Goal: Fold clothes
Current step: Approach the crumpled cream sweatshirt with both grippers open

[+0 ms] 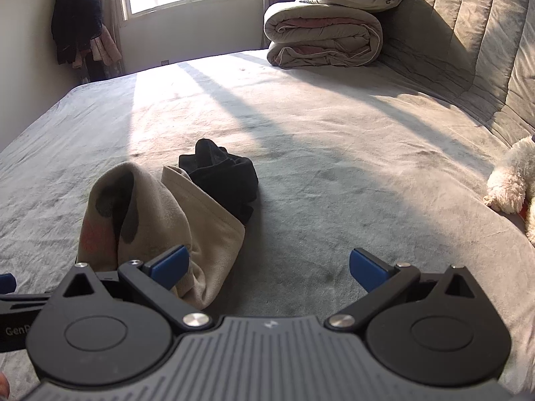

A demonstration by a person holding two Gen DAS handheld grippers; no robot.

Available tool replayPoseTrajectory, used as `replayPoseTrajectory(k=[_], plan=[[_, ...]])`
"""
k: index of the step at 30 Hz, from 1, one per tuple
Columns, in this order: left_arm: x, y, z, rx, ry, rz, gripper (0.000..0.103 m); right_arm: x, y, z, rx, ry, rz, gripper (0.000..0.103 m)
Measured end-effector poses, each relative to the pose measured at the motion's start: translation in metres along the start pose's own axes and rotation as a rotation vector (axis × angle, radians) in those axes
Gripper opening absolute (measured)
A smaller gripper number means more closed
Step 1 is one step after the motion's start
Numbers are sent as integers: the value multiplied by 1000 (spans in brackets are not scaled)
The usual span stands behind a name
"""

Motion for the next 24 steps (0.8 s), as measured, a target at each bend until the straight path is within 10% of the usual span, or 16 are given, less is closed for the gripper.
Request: replayPoseTrajectory(k=[24], plan=[[-16,1,10,-12,-14,-32,103,16,1,13,-112,-25,83,103]])
Point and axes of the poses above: each gripper's, at about its wrist camera, not at the fingertips, and z roughly the way its jaws point, x to its right, y to its underside, the point moved 4 cm from there along z, roughly the way its jaws point, and after that the axes turned 6 degrees about x, right-handed, at the moved point
